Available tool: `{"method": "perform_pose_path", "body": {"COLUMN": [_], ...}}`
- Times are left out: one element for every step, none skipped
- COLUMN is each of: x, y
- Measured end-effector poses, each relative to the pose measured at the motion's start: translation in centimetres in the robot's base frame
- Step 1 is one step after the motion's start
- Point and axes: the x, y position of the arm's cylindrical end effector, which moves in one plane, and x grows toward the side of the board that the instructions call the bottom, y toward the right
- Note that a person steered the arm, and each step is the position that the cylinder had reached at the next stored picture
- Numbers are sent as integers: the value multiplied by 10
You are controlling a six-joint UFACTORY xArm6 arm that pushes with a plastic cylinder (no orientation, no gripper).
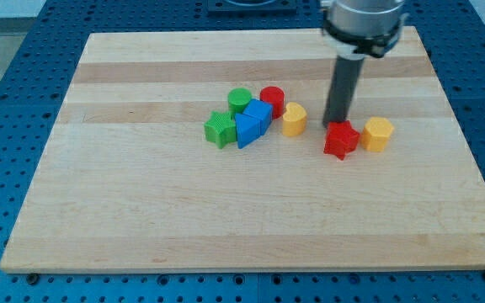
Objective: Place the red star to the bottom of the green star
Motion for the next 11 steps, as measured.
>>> {"method": "perform_pose_path", "body": {"x": [0, -9, -1, 14, 25, 29, 56, 82, 72, 64, 64], "y": [-50, 20, 78, 88, 57, -23, -5, 14, -51, -126, -171]}}
